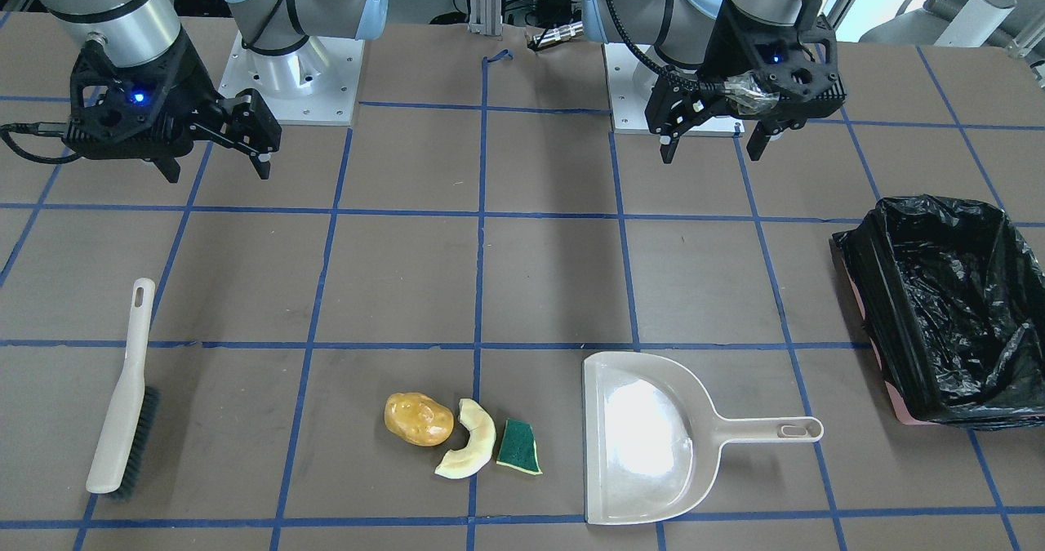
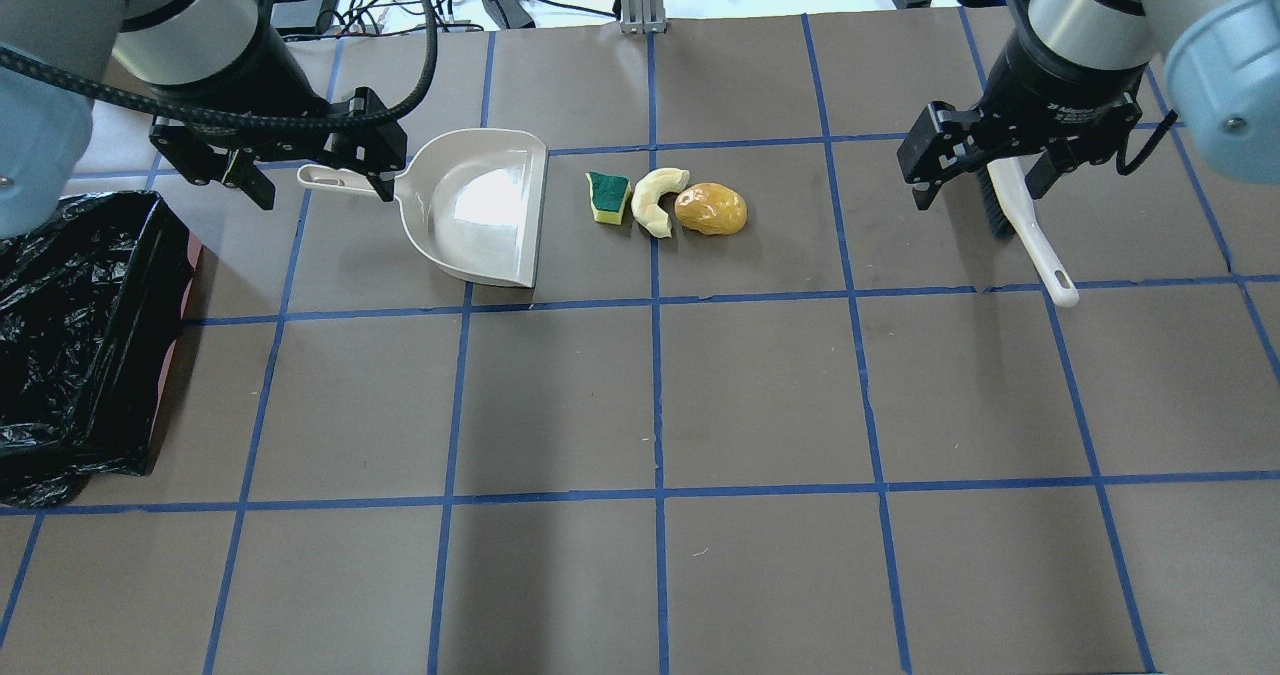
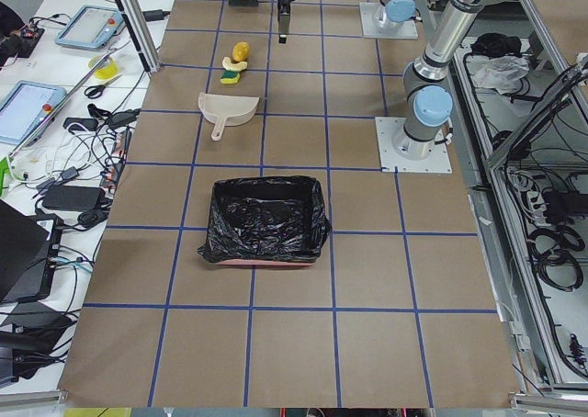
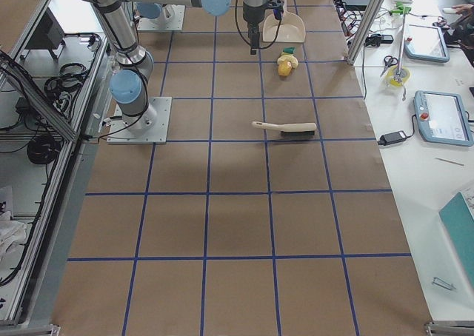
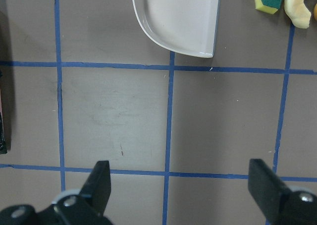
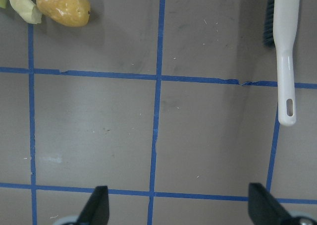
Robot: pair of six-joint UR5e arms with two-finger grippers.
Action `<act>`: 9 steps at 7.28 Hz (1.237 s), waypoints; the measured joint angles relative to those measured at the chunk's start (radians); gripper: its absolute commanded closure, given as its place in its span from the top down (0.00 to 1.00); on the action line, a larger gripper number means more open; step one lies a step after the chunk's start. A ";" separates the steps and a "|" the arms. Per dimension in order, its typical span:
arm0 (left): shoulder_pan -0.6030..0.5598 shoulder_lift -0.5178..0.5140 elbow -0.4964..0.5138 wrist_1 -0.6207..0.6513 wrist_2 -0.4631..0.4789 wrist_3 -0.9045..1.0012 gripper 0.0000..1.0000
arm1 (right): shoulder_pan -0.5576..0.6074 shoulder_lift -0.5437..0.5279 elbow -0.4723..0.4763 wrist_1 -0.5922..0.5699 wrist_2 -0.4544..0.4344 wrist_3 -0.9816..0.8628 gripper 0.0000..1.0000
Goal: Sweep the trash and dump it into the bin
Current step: 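Grasp the white dustpan handle with the left gripper while the right grasps the brush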
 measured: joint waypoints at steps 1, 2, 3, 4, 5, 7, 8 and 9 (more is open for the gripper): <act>0.000 0.001 0.000 0.000 0.000 0.000 1.00 | 0.000 0.003 0.002 -0.004 0.000 0.000 1.00; 0.000 0.000 0.000 0.000 0.000 0.000 1.00 | -0.002 0.007 0.006 -0.011 -0.001 0.001 1.00; 0.000 0.000 0.001 0.000 0.000 0.000 1.00 | -0.007 0.010 0.009 -0.016 -0.007 -0.003 1.00; 0.001 -0.001 0.000 0.000 0.000 0.000 1.00 | -0.024 0.012 0.012 -0.017 -0.012 -0.009 1.00; 0.003 -0.006 0.000 0.000 0.000 0.008 1.00 | -0.064 0.016 0.014 -0.018 -0.014 -0.025 1.00; 0.015 -0.031 -0.005 0.011 0.003 0.113 1.00 | -0.198 0.050 0.020 -0.043 -0.019 -0.155 1.00; 0.021 -0.053 -0.012 0.041 0.004 0.180 1.00 | -0.248 0.065 0.033 -0.077 -0.031 -0.229 1.00; 0.029 -0.087 -0.035 0.107 0.006 0.245 1.00 | -0.280 0.091 0.063 -0.141 -0.054 -0.286 1.00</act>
